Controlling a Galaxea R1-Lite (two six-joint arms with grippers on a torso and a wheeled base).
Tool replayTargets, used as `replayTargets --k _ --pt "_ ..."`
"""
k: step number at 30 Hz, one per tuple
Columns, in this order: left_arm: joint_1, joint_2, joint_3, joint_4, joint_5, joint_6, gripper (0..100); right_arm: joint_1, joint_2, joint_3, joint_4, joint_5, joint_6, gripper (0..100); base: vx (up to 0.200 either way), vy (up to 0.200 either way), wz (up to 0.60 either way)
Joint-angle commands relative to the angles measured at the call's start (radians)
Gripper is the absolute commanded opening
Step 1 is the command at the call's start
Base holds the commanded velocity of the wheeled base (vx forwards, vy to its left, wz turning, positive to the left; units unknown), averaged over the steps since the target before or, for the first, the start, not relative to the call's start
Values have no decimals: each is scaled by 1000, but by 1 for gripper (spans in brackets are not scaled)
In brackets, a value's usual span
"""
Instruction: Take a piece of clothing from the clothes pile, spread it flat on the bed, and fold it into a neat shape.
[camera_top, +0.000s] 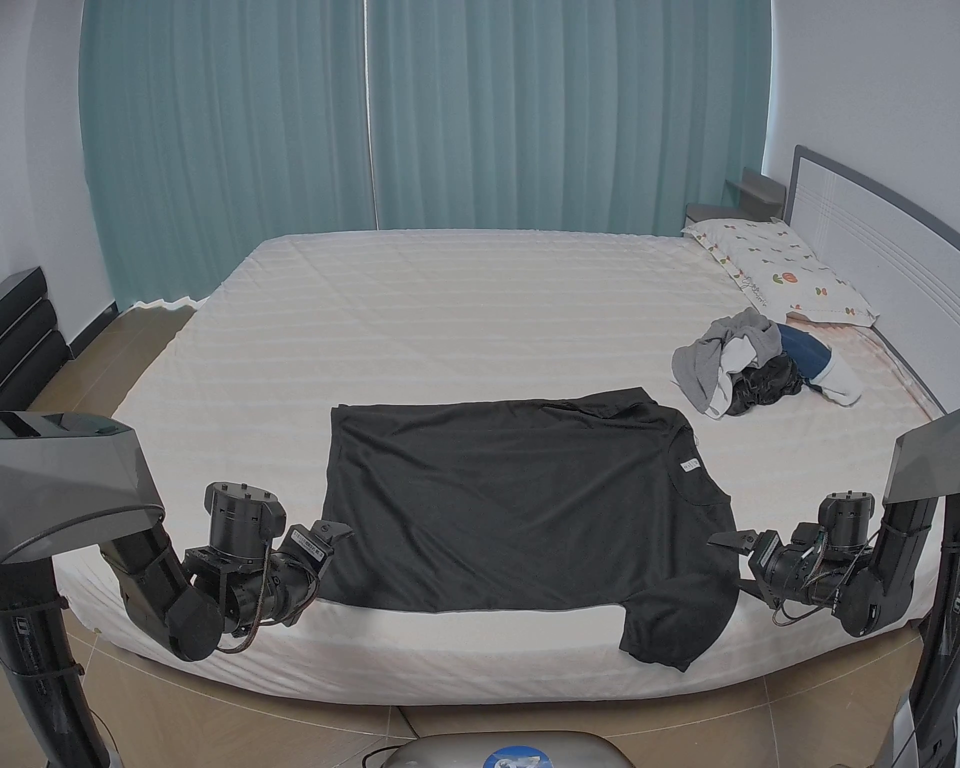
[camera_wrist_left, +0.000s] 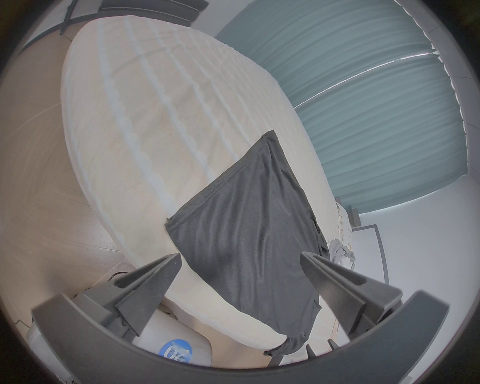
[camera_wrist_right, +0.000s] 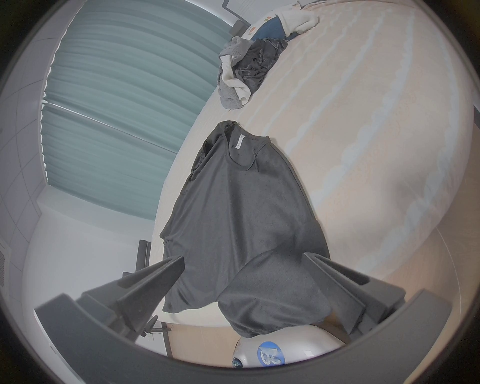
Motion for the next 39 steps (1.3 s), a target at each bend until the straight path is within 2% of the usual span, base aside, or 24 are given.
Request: replayTargets --k 1,8,13,17,18,20,23,24,39 --pt "-2 6 -2 0 0 0 100 2 10 -2 0 1 -2 100 0 -200 0" --pt "2 11 -10 -2 2 0 100 6 36 10 -58 -4 -2 100 0 -200 0" --pt "26 5 -7 3 8 23 100 8 47 12 -77 -7 -2 100 0 0 0" --pt "98 -6 35 10 6 150 100 8 47 12 -77 -9 -3 100 0 0 0" --pt "101 -6 38 10 6 153 100 8 47 12 -77 -9 -3 100 0 0 0" --pt "132 2 76 10 6 216 100 8 47 12 -75 -9 -3 100 0 0 0" --pt "135 3 79 10 5 222 100 8 47 12 -75 -9 -3 100 0 0 0" --pt "158 23 101 9 9 273 100 8 47 13 -77 -9 -2 100 0 0 0" --pt "183 123 22 1 60 277 100 16 50 13 -77 -12 -3 100 0 0 0"
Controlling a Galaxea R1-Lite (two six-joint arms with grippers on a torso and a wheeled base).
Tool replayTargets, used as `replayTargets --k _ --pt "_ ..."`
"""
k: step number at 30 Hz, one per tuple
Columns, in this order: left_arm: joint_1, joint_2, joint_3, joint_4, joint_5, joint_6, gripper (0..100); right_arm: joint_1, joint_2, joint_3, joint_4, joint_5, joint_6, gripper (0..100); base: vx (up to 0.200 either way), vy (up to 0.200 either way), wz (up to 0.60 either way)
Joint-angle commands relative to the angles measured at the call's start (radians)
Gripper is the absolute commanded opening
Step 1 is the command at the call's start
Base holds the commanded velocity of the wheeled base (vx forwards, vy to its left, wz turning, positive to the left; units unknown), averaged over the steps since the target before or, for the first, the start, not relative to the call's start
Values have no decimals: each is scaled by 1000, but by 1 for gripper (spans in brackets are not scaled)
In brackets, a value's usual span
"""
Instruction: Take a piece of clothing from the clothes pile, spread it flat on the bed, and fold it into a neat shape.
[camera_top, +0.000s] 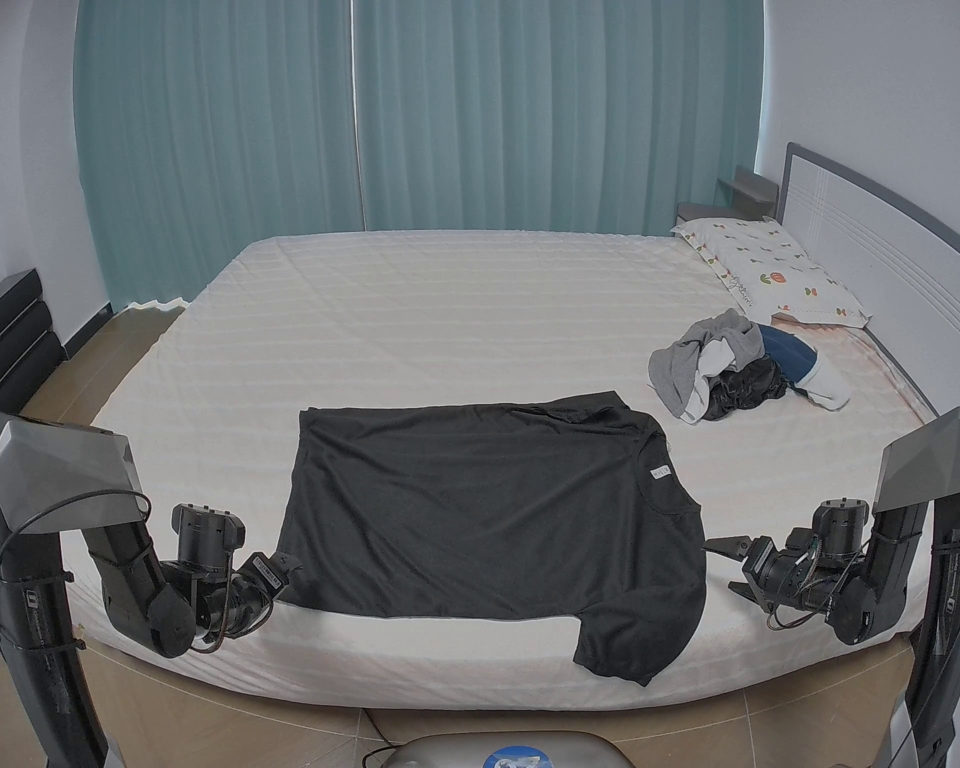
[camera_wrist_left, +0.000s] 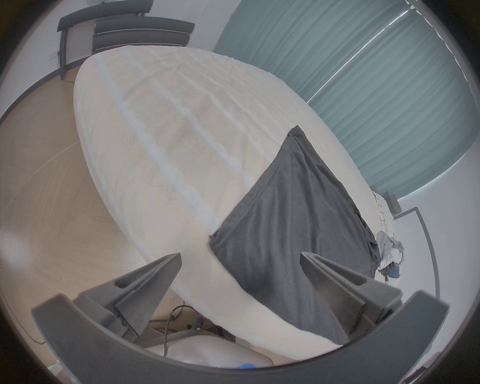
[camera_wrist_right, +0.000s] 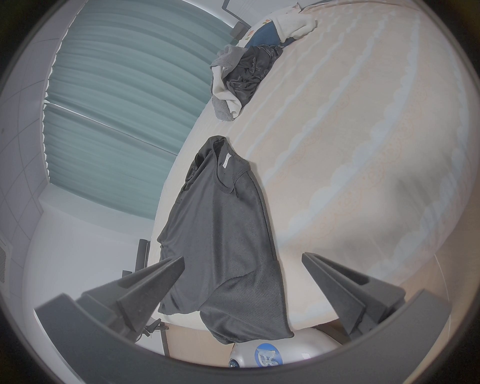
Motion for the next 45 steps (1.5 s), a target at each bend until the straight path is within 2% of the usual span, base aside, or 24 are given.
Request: replayTargets --k 1,12,13,19,24,27,36,45 --pt "6 41 -37 0 16 -1 100 3 3 0 -1 -1 0 100 0 0 0" --pt "-1 76 -77 -3 33 2 100 3 8 -2 -2 -1 0 100 0 0 0" --pt "-1 76 -77 -1 32 10 0 3 8 0 -2 -1 -2 100 0 0 0" --pt "7 74 -60 3 35 21 0 3 8 1 -1 -3 -6 100 0 0 0" --pt "15 47 -23 8 56 44 0 21 -10 23 -2 -55 -23 100 0 0 0" --pt "22 33 -20 10 62 54 0 26 -9 27 -2 -59 -36 100 0 0 0" --pt "70 1 -16 40 69 57 0 64 -6 43 -2 -73 -52 100 0 0 0" --pt "75 -4 -14 42 64 56 0 126 26 -12 16 -138 -59 100 0 0 0"
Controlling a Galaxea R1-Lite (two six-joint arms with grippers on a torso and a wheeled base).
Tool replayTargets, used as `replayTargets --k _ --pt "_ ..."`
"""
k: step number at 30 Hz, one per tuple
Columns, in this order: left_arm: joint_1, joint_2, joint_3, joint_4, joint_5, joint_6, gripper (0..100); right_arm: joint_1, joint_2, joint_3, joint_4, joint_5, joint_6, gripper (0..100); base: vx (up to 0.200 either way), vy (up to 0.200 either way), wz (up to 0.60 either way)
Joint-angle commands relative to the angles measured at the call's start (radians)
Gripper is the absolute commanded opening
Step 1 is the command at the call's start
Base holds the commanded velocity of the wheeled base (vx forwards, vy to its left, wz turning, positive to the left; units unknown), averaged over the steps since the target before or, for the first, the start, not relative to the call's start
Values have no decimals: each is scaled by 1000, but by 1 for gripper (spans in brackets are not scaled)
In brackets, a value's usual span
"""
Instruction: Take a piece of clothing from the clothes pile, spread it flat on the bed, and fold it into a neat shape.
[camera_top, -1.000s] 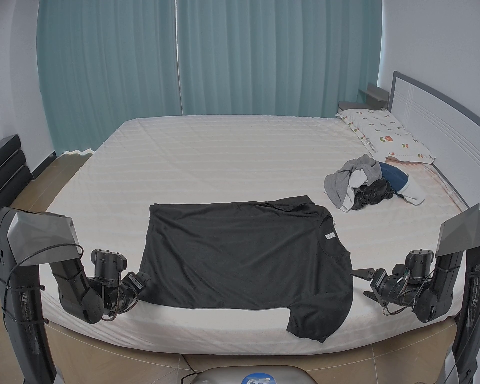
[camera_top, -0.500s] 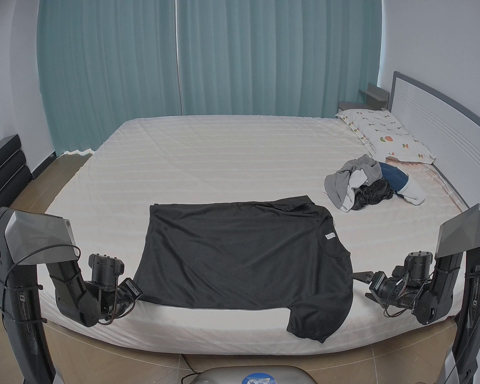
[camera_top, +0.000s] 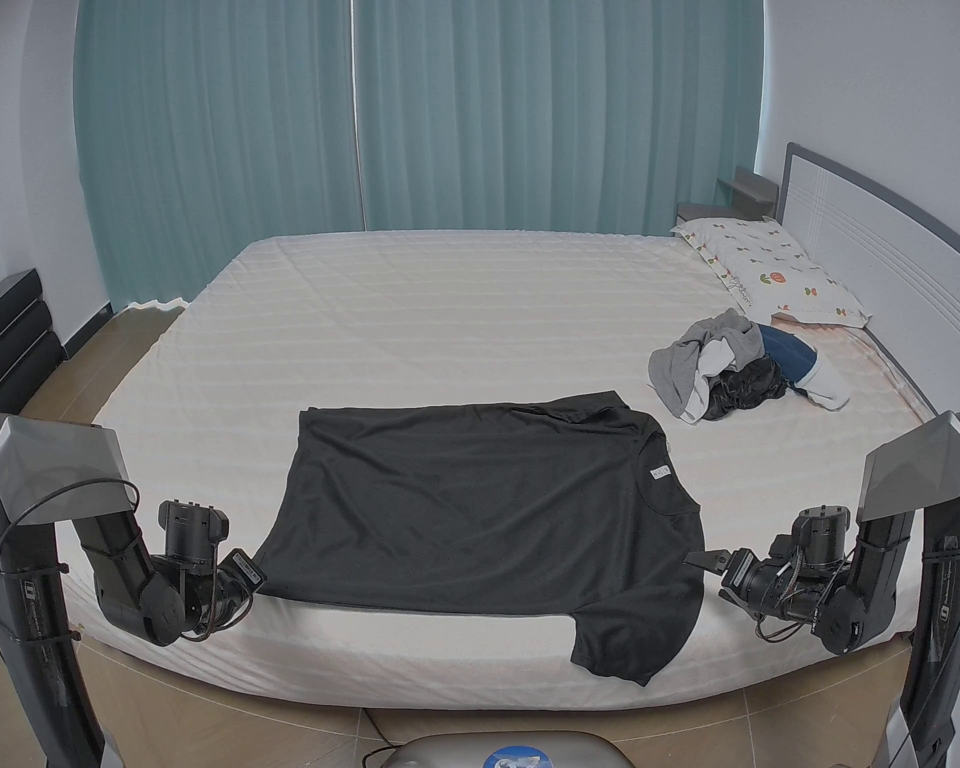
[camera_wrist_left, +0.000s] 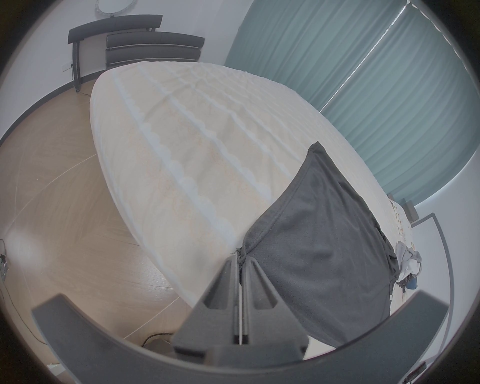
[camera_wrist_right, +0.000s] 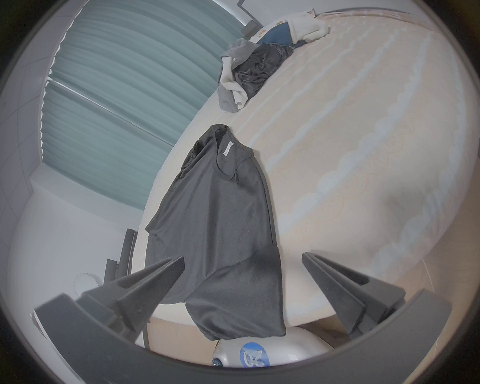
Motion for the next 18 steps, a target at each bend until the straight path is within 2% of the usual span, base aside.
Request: replayTargets --k 1,9,10,18 --pt "1 -6 3 -1 -3 -2 0 31 24 -20 0 -7 0 100 0 0 0" --pt "3 -7 0 -3 -12 -3 0 43 61 -41 2 -9 -20 100 0 0 0" --pt "3 -7 0 -3 -12 -3 0 43 61 -41 2 -9 -22 0 0 0 0" --pt "7 -6 0 -1 -14 -3 0 33 56 -21 2 -9 -49 0 0 0 0"
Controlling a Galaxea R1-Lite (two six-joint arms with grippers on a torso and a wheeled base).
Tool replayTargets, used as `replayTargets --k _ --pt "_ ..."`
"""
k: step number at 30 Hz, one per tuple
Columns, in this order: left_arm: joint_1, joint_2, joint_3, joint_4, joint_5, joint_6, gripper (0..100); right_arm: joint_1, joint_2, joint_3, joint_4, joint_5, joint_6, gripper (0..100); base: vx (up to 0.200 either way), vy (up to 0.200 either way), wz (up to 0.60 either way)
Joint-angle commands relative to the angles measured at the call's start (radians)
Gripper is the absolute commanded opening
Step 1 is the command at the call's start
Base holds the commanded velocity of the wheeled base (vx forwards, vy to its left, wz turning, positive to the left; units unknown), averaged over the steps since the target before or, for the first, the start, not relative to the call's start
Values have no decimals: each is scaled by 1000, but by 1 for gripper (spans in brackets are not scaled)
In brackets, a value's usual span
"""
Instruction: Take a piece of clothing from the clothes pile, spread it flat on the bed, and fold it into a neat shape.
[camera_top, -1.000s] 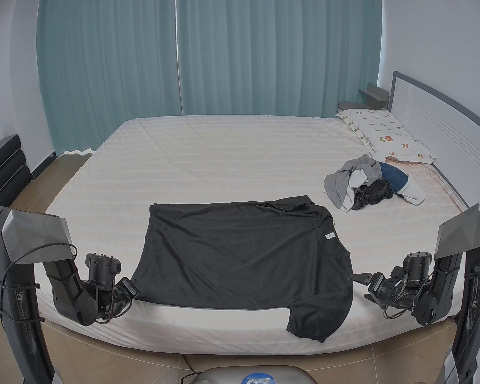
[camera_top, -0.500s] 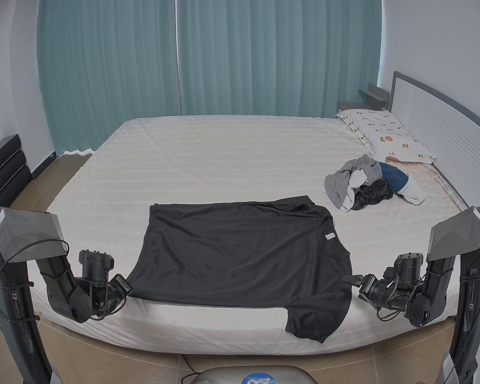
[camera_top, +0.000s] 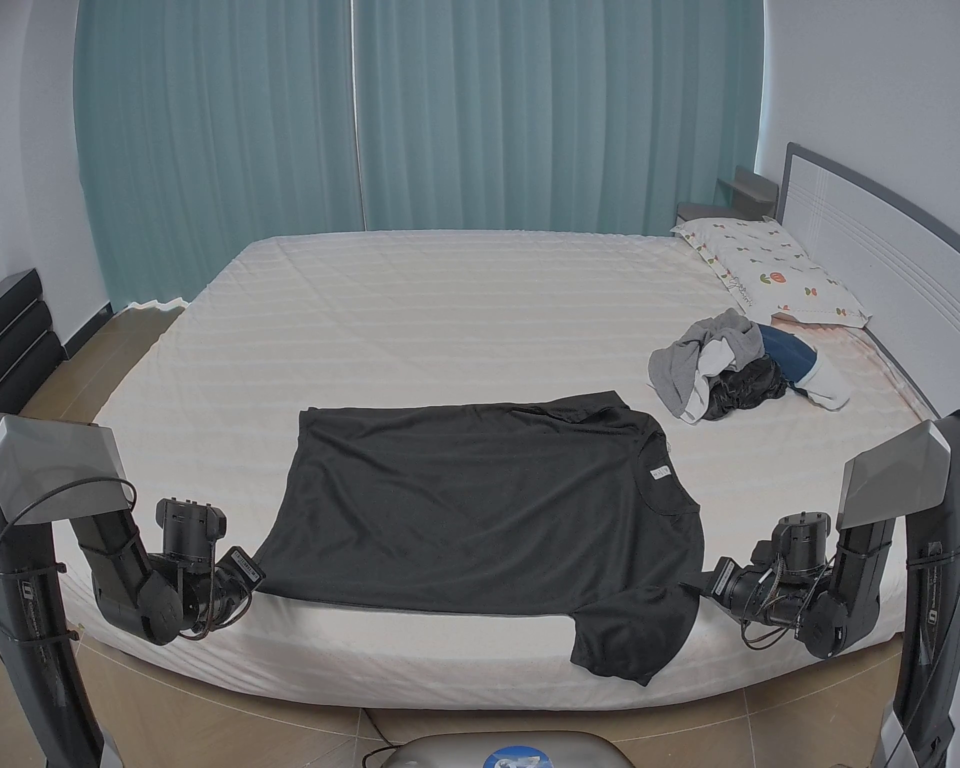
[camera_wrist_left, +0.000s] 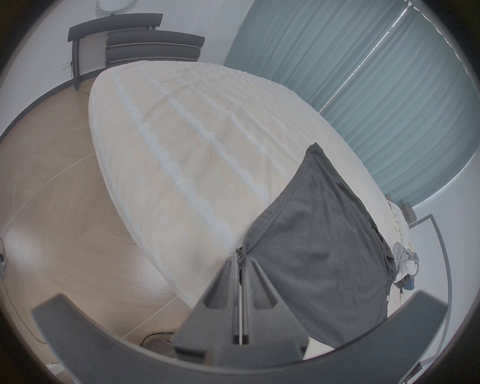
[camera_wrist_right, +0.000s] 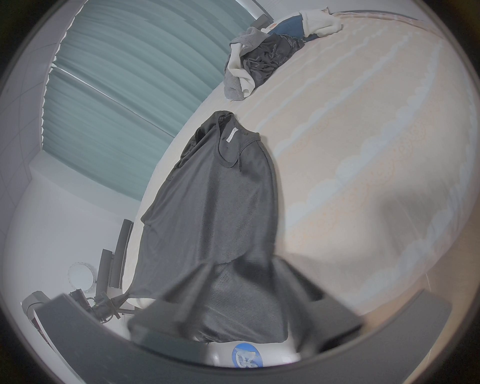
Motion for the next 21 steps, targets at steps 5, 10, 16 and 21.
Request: replayTargets --k 5,10,16,21 --pt "15 5 -3 0 -13 0 0 -37 -27 51 1 0 -14 0 0 0 0" --pt "21 -3 -1 0 -16 0 0 -57 -30 68 -1 2 -34 0 0 0 0" --pt "24 -10 13 21 -16 35 0 -71 -56 140 -1 36 -112 0 0 0 0" --pt "24 -32 13 107 -16 73 0 -71 -58 167 -1 51 -158 0 0 0 0"
